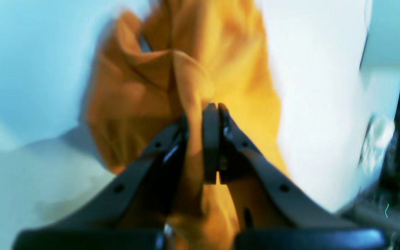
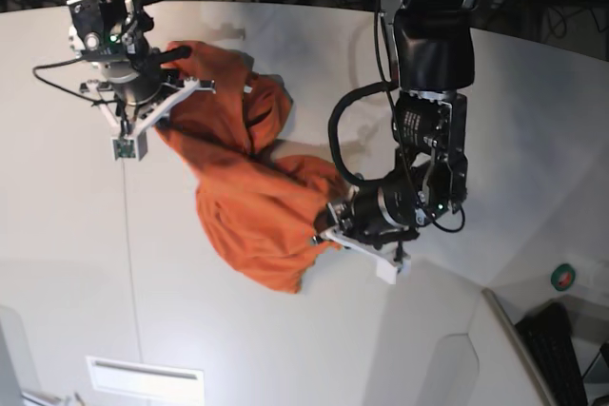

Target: Layout the t-shirt on the table in an organized manner, then fold the t-shirt properly

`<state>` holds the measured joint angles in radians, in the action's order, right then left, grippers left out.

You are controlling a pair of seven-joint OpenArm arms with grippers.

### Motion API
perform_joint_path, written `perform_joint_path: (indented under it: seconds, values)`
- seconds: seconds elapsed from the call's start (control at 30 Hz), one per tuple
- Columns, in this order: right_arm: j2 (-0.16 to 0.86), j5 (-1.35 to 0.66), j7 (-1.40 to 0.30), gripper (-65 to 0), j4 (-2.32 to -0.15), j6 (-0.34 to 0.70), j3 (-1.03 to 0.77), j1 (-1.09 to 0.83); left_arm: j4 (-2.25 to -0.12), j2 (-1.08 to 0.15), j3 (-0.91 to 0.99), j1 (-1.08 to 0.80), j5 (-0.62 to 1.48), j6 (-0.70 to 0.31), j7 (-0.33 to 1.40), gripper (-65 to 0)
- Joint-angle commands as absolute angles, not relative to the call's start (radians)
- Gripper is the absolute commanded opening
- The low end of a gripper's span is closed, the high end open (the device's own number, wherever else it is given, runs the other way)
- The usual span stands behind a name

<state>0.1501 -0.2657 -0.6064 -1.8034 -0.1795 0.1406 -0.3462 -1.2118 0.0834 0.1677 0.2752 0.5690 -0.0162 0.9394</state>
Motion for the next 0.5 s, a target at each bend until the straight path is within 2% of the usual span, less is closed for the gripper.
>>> perform_joint_path:
  seconds: [0.0, 0.2, 0.47]
  values:
    - [0.183, -0.26, -0.595, -65.0, -1.84, -0.179, 0.136, -0.309, -1.25, 0.087, 0.157, 0.328, 0.588, -0.01, 0.929, -65.0]
    - [0.274, -0.263, -0.728, -65.0, -1.848, -0.176, 0.134, -0.041, -1.25, 0.085, 0.021, 0.513, 0.588, 0.016, 0.924, -65.0]
    - [0.456, -0.263, -0.722, -65.0, -1.808, -0.176, 0.13, 0.328, -1.129, 0.119, -0.013, 0.885, 0.595, 0.025, 0.928, -65.0]
